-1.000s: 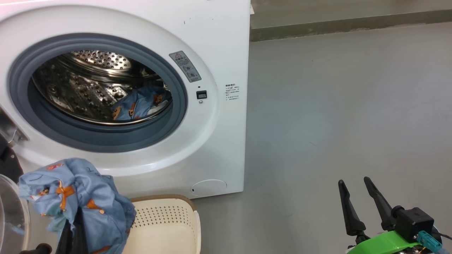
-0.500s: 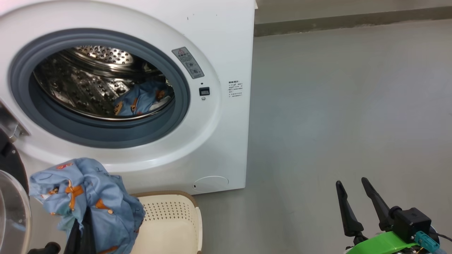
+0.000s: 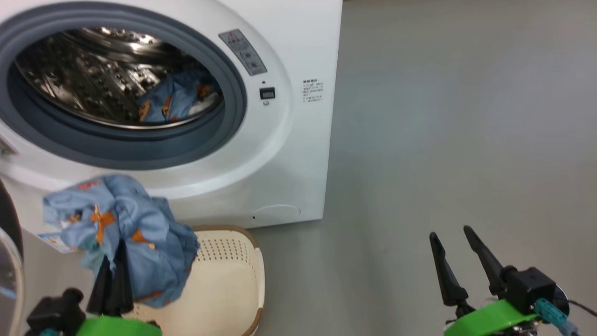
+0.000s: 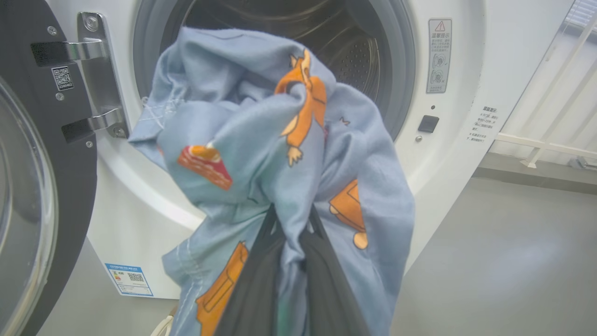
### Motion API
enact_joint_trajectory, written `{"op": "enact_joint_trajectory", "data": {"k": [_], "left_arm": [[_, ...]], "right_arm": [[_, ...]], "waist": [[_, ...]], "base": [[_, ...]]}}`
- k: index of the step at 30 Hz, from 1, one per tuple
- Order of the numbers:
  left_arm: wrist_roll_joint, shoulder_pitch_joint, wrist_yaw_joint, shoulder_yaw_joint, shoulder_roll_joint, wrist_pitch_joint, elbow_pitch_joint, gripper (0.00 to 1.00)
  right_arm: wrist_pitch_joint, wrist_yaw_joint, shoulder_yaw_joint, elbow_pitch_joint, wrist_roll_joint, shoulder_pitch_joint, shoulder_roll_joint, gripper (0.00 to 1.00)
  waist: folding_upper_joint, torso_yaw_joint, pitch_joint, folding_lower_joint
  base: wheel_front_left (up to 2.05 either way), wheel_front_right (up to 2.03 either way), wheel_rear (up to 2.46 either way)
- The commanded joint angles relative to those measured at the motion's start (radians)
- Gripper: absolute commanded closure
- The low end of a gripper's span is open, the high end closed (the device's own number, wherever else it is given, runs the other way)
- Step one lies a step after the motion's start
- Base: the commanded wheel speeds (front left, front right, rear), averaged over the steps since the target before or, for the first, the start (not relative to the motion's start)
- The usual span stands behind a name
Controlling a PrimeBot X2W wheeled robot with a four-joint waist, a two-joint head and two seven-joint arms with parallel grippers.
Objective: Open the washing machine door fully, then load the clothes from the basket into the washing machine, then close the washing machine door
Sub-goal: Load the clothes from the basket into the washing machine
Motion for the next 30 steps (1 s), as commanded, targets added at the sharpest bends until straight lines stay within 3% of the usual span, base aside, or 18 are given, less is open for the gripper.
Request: {"op": "enact_joint_trajectory", "data": {"k": [1, 11, 24, 30], "left_arm": [[-0.010, -0.045, -0.002, 0.032, 0.009, -0.007, -0.028, 1.00], [0.026, -0.219, -0.023, 0.079, 0.018, -0.007, -0.009, 1.00], [0.037, -0.545, -0.028, 0.128, 0.115, -0.007, 0.088, 1.00], [0.036, -0.702, -0.029, 0.129, 0.184, -0.007, 0.209, 1.00]], "right_arm": [[-0.012, 0.003, 0.026, -0.027, -0.006, -0.042, 0.000, 0.00], [-0.012, 0.003, 0.043, -0.032, -0.010, -0.096, 0.003, 0.00], [-0.012, 0.003, 0.066, -0.053, 0.009, -0.173, 0.004, 0.00], [-0.012, 0.003, 0.078, -0.062, 0.027, -0.211, 0.004, 0.00]], "waist": [[0.0000, -0.003, 0.033, 0.0000], [0.0000, -0.039, 0.166, 0.0000], [0.0000, -0.094, 0.344, 0.0000], [0.0000, -0.116, 0.441, 0.0000]], "base": [[0.00, 0.00, 0.00], [0.00, 0.00, 0.00], [0.00, 0.00, 0.00], [0.00, 0.00, 0.00]]}}
